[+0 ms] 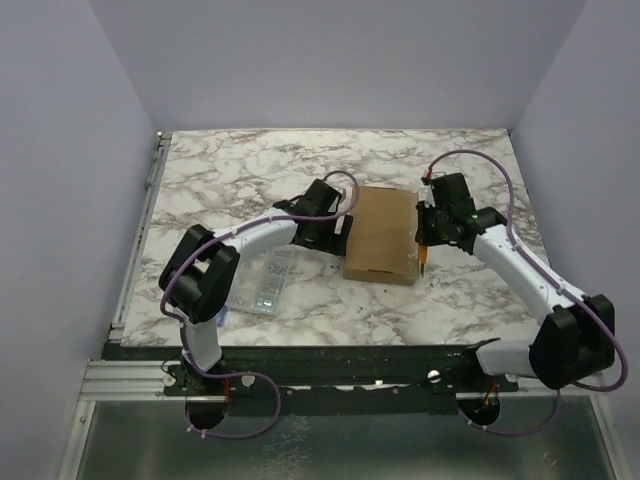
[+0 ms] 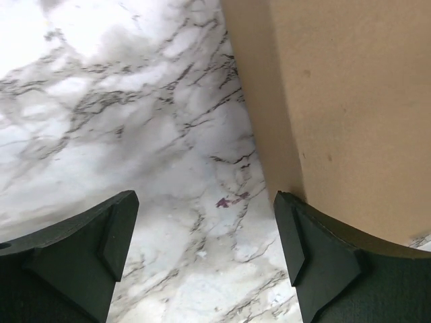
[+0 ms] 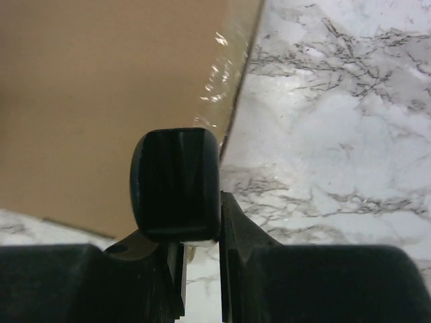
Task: Unpack the express box
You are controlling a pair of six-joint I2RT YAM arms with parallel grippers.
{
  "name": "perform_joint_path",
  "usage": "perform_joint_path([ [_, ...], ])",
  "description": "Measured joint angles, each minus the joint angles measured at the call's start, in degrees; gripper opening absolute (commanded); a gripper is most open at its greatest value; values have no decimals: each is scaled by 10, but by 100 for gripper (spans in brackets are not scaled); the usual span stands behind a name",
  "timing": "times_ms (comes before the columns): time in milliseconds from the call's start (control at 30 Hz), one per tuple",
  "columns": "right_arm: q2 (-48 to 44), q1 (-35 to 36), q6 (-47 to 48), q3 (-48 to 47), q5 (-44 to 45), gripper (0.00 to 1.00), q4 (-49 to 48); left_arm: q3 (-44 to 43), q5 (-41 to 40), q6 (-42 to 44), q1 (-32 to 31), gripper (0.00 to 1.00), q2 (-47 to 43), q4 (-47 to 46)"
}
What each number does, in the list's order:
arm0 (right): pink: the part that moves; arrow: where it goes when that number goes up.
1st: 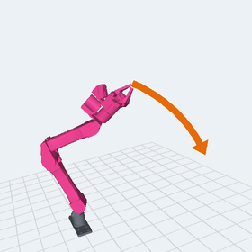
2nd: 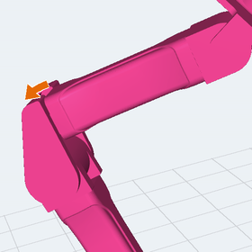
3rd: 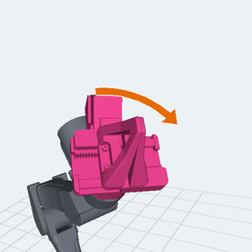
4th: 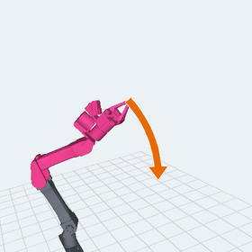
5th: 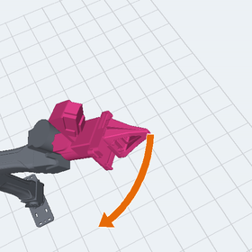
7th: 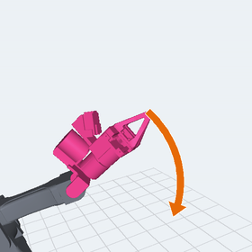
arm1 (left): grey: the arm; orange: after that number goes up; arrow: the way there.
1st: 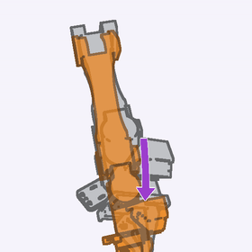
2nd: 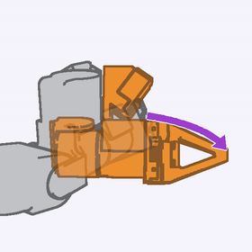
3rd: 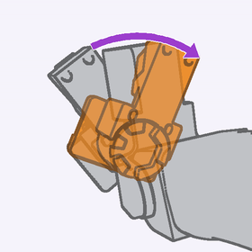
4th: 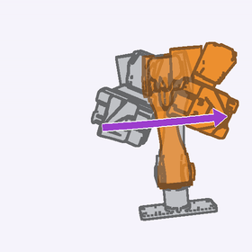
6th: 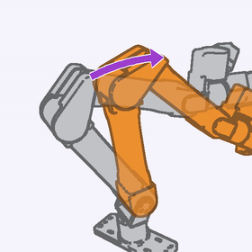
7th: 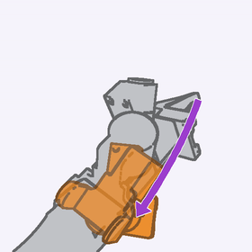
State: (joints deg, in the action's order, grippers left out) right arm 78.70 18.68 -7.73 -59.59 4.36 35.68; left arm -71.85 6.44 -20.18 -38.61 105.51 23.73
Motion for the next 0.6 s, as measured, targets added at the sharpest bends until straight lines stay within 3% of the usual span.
perform_joint_path([
  [333, -179, 15, -90, 62, 82, 0, -38, -6, -28, 63, -3, 89, -132, 23],
  [600, -201, 15, -165, 96, 144, 0, -137, 152, 12, 232, -141, 83, -265, -182],
])
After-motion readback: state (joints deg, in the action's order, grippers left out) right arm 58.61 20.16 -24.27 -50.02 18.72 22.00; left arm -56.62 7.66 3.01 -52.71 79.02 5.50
